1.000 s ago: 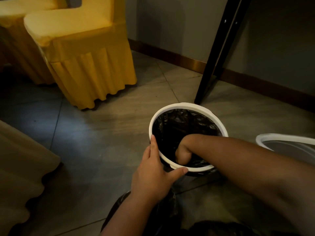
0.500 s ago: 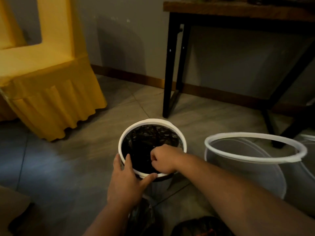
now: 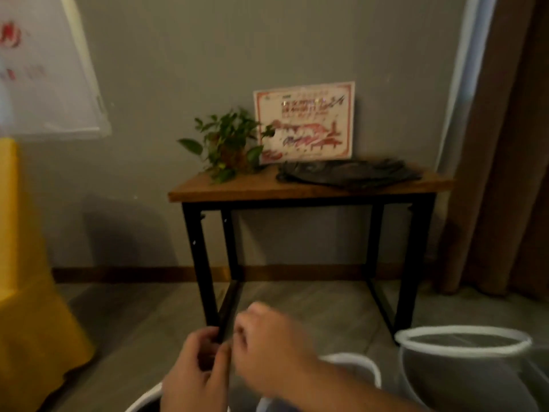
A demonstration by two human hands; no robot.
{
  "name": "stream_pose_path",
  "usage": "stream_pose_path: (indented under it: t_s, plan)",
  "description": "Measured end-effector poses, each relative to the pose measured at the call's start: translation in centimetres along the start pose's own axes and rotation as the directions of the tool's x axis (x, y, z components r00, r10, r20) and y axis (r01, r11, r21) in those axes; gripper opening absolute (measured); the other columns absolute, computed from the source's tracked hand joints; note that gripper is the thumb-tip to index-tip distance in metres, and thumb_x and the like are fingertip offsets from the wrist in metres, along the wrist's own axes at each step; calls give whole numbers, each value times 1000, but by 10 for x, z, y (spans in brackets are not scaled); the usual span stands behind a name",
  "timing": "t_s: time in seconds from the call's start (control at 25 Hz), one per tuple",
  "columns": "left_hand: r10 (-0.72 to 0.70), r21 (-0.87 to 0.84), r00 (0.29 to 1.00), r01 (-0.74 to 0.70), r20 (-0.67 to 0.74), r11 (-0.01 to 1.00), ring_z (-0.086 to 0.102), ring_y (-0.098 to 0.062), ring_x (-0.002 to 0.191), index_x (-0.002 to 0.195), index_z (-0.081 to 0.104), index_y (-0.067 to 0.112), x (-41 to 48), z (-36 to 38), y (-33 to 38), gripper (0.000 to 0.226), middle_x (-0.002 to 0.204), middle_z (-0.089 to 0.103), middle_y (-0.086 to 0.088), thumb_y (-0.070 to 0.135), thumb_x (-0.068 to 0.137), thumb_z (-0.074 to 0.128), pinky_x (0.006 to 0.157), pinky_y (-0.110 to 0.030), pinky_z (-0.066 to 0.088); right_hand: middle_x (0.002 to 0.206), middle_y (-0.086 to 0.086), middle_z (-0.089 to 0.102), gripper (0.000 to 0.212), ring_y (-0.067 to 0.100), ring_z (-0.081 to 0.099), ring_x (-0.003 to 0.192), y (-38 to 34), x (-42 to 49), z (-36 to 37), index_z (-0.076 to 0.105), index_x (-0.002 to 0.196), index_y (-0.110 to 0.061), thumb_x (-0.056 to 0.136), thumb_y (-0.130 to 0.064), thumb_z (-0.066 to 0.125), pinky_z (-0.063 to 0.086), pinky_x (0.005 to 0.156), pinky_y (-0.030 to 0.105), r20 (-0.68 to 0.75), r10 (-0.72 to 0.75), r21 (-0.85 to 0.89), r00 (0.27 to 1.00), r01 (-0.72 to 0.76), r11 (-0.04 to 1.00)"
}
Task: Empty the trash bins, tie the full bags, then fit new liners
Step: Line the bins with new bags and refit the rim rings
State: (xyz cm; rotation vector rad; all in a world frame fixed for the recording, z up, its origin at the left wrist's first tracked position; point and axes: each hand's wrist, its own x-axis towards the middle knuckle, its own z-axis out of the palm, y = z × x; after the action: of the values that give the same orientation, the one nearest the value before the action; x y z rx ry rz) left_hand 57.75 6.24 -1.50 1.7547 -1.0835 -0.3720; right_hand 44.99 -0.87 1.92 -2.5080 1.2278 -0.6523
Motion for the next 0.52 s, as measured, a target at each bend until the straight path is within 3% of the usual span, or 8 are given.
stream_pose_path:
  t_s: [0.12, 0.28, 0.4, 0.52]
  plan:
    - [180, 159, 975, -200, 133, 967, 66, 5, 76, 94, 69, 39, 64, 40, 89, 12, 80, 72, 18, 33, 89, 79, 71, -12, 48, 104, -5, 66, 21, 24, 66, 98, 73, 56, -119, 63, 101, -27, 95, -42, 49, 55, 81, 37, -182, 121, -115, 976, -143, 983]
    - [294, 382, 912, -389, 284, 838, 62, 0, 90, 105, 61, 44, 168, 106, 186, 10, 101, 63, 19, 46, 97, 67, 80, -25, 56, 101, -8, 65, 13, 15, 64, 93, 188, 128, -232, 65, 110, -33, 101, -39, 58, 60, 81, 40, -330, 300, -76, 895, -342, 937]
    - [434, 496, 851, -526, 296, 691, 59, -8, 100, 118, 65, 37, 239, 160, 230, 19, 112, 63, 12, 45, 102, 60, 86, -32, 57, 112, -4, 66, 24, 19, 60, 107, 257, 172, -272, 67, 119, -27, 102, -37, 54, 56, 91, 42, -463, 205, -191, 862, -323, 927]
    - [534, 537, 783, -614, 320, 579, 58, -19, 116, 126, 69, 31, 288, 209, 257, 27, 126, 65, 4, 40, 106, 52, 96, -43, 56, 121, 2, 66, 33, 25, 56, 113, 296, 197, -290, 68, 124, -28, 99, -40, 50, 47, 97, 46, -410, 109, -404, 905, -288, 868]
